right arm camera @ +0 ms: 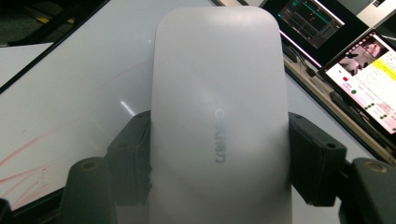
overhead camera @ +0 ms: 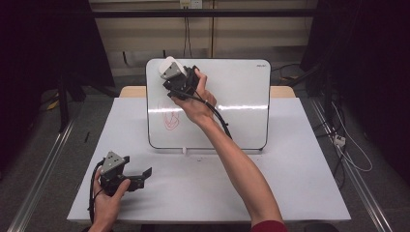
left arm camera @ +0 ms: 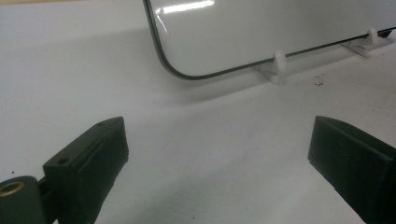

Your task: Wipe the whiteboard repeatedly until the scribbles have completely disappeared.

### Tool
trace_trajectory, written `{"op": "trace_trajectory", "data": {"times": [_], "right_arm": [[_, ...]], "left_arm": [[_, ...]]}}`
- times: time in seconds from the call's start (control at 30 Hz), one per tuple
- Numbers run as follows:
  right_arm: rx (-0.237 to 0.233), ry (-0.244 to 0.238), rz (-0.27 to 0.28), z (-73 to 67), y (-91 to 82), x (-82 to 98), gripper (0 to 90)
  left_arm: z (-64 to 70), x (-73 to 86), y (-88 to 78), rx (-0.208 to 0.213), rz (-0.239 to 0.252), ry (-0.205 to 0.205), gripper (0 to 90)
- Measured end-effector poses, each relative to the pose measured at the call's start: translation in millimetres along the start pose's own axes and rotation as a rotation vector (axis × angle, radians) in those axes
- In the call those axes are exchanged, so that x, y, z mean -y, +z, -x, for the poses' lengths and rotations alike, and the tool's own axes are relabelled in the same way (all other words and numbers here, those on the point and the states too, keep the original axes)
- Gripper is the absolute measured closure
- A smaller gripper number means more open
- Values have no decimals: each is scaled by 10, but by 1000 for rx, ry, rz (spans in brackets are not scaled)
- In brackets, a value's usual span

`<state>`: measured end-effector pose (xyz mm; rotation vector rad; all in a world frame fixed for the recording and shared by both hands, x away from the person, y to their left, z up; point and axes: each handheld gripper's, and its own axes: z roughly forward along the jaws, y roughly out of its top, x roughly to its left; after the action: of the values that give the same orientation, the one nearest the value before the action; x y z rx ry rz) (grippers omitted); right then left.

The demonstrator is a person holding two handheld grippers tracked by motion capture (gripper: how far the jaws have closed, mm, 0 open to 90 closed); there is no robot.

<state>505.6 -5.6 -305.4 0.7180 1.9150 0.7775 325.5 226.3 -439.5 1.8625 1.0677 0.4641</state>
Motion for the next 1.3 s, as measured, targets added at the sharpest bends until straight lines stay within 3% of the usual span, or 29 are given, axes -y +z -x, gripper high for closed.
{"op": "trace_trajectory", "data": {"times": [0.17,0.2,0.57,0.7,0.8,0.87,1.07,1.3], "right_arm": [[-33,-26,-18,-72,-9,45,314],[-42,-49,-24,-86,-19,62,314],[-123,-129,-38,-492,-86,221,314],[-105,-140,-23,-604,-98,245,314],[-115,-116,-28,-576,-89,241,314],[-115,-131,-18,-560,-75,231,314],[-111,-114,-30,-427,-23,117,314],[-79,-49,-23,-221,25,31,314]], "left_arm": [[7,-6,4,1,5,6,48],[8,-7,6,1,5,6,48],[13,-12,11,-4,-1,10,48],[11,-10,17,-1,-1,11,48],[16,-19,25,2,-2,9,48],[24,-19,37,5,-6,14,48],[15,-14,18,6,0,13,48],[9,-8,-7,4,3,6,48]]}}
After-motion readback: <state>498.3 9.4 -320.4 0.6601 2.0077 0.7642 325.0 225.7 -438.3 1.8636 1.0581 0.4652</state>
